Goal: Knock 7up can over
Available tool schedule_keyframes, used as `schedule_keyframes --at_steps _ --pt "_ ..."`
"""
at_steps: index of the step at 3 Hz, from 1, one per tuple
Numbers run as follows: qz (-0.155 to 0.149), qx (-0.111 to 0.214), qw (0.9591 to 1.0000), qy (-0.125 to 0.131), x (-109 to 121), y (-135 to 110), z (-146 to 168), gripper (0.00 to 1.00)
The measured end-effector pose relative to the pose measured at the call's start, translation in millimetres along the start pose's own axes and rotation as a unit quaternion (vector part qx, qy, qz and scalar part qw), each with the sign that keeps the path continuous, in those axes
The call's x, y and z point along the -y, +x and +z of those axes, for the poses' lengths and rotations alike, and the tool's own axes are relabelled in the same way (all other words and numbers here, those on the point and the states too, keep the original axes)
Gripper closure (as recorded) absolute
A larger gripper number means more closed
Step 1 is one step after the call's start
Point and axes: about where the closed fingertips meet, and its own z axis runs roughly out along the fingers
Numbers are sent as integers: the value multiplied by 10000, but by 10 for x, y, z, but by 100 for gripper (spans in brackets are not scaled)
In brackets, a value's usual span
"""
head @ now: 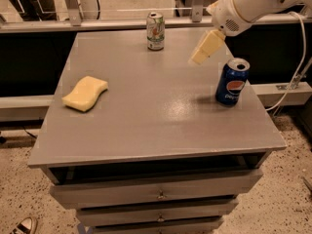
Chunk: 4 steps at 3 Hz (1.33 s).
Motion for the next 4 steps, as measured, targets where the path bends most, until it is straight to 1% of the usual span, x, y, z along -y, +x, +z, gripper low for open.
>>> schedule_keyframes --at_steps 1,2,3,4 --pt "165 244 9996 23 15 -57 168 0" --pt "422 698 9967 52 127 -252 523 0" --pt "671 1190 9906 25 277 -437 900 0" --pt "872 1496 9849 47 417 -539 1181 0"
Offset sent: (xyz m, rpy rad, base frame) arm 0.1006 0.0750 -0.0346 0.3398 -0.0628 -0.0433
